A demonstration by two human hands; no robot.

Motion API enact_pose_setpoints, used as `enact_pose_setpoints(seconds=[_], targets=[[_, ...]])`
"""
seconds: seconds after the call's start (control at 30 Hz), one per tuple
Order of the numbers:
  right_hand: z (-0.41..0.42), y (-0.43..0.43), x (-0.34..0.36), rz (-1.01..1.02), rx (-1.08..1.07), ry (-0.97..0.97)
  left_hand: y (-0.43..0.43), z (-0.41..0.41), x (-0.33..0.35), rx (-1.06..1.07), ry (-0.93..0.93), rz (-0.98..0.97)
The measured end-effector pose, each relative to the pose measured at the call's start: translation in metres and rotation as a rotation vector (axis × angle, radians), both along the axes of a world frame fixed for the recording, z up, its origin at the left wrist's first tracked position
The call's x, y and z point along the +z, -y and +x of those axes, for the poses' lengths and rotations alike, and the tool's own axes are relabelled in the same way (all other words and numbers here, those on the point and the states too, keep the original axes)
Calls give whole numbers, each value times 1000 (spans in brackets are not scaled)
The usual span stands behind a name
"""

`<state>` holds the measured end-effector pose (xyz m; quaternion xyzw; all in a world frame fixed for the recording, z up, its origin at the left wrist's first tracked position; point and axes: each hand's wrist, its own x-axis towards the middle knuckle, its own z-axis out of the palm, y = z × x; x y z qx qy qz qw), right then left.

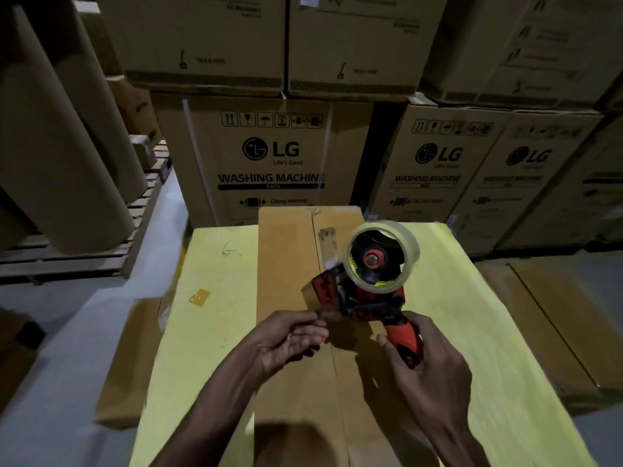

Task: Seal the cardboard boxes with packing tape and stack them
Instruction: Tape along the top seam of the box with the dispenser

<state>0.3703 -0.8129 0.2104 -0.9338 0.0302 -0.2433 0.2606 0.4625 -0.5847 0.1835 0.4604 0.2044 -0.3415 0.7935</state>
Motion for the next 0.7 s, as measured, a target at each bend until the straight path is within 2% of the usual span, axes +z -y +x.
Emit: enact_pose_setpoints(seconds=[0.2, 0.37, 0.47, 0.7], targets=[[12, 2, 7, 50, 51, -184, -8, 56, 13, -229, 403, 459], [51, -3, 24, 154, 166, -282, -12, 132, 37, -516, 746, 687], [88, -4, 43, 206, 228, -308, -12, 178, 49, -627, 933, 716], [157, -22, 57, 227, 239, -296, -13, 277, 45, -686, 936, 679]])
